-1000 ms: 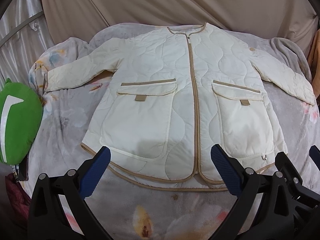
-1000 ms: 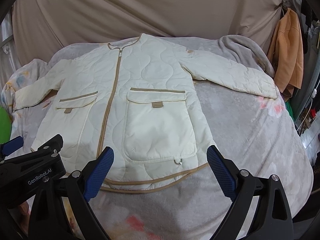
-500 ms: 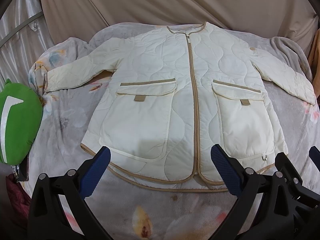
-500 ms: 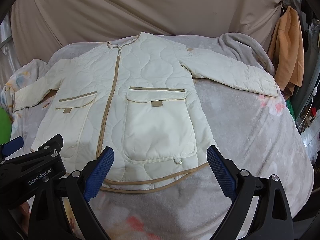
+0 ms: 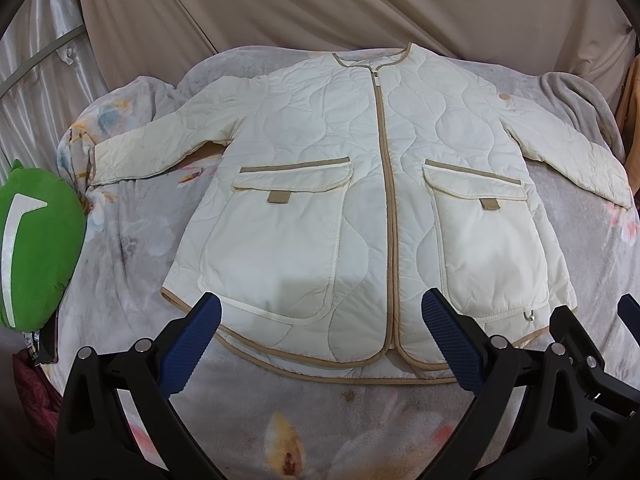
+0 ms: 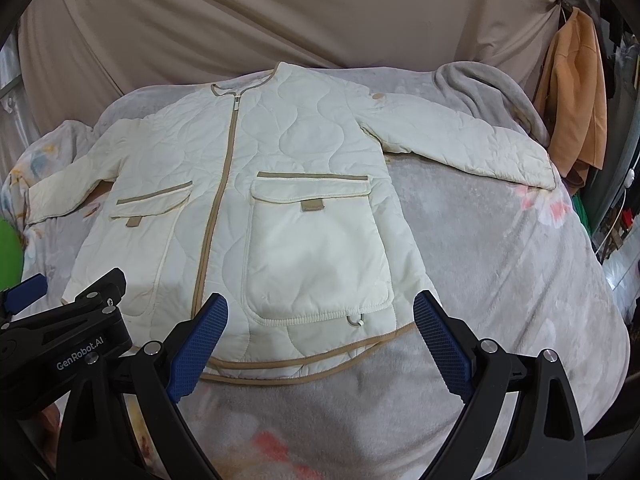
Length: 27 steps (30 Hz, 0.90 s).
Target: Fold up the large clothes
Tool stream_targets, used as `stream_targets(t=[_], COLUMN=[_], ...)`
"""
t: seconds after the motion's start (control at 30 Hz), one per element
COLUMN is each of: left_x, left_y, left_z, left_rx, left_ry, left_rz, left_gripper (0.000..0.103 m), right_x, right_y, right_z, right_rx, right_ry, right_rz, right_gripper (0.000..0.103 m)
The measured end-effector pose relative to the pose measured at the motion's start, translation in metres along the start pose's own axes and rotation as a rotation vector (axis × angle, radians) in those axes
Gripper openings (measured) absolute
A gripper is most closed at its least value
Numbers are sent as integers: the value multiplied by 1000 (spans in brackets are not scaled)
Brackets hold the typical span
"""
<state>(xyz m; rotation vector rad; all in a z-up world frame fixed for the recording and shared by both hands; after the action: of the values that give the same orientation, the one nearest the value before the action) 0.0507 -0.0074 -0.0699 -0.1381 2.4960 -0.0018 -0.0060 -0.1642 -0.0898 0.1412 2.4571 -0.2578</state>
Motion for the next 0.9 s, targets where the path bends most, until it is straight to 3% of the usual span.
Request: stream_targets(t=[0.9], left_x=[3], left_y=[6], left_z=[0], left_rx=[-4], left_ry=[3], left_rz=[0], left_gripper=[98], right_x=[5], right_y=[1], right_z=[0], right_rx=[-5], right_ry=[8], right_rz=[5], right_gripper=[92])
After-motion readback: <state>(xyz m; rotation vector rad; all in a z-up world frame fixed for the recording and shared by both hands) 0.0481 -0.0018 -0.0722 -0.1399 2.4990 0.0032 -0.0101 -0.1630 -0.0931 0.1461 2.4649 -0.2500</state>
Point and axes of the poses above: each gripper's, at about its wrist camera, not at the fingertips, and z roughly the way its jaws point, y to its left, x to its underside, the point moved 10 cm from there along z, roughly the way its jaws point, and after that the axes turned 14 degrees about -z, right-handed, at the moved point
